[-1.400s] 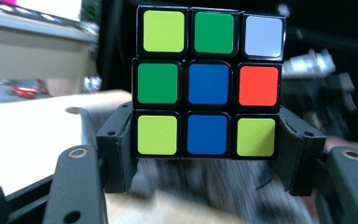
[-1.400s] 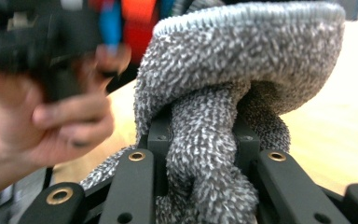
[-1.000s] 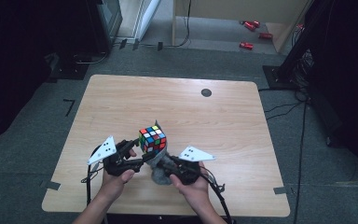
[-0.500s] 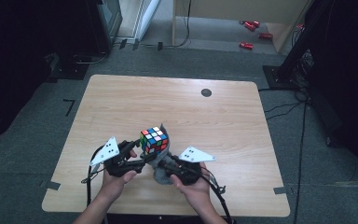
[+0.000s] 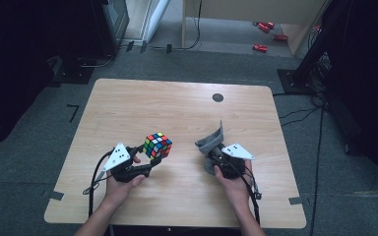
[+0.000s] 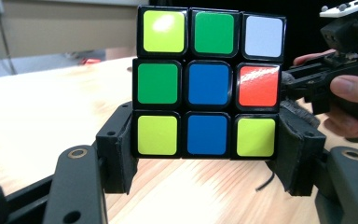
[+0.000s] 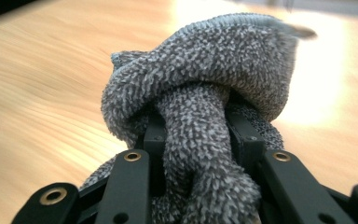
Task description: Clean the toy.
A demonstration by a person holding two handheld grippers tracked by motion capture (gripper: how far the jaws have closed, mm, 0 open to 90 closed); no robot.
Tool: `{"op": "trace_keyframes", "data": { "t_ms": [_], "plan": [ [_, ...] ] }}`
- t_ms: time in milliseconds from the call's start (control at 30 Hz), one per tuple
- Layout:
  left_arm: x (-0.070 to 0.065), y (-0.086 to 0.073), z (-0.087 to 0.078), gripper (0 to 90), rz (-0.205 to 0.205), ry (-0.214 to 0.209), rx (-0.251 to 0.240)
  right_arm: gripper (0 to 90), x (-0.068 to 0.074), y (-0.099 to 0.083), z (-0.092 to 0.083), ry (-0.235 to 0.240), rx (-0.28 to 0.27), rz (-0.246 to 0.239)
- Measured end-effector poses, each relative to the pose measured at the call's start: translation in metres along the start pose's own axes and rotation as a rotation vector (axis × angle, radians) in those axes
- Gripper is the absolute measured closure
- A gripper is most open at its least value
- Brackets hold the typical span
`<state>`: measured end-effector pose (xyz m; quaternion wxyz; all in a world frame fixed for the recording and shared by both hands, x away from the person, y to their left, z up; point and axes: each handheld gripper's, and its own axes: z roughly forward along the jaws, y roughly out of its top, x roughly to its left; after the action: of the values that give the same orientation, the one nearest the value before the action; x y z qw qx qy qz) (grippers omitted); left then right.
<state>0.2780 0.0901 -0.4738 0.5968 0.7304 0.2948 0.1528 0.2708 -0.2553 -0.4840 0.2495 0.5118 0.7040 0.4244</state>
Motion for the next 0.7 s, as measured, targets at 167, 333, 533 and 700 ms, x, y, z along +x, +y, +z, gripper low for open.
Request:
{"op": "trace_keyframes", "data": {
  "t_ms": [167,333,533,700],
  "plan": [
    [0.006,-0.003,0.001,34.8,-0.008,0.019,0.007,66.0,-0.018,-0.008,0.009,-0.054,0.07,0.026],
    [0.01,-0.006,0.005,34.8,-0.028,0.036,0.033,65.5,-0.028,-0.013,0.013,-0.087,0.099,0.033],
    [0.016,-0.01,0.012,34.8,-0.074,0.064,0.067,61.3,-0.028,-0.02,0.02,-0.068,0.129,0.04],
    [0.021,-0.015,0.016,34.7,-0.083,0.106,0.102,57.0,-0.028,-0.022,0.02,-0.069,0.124,0.041]
  ]
}}
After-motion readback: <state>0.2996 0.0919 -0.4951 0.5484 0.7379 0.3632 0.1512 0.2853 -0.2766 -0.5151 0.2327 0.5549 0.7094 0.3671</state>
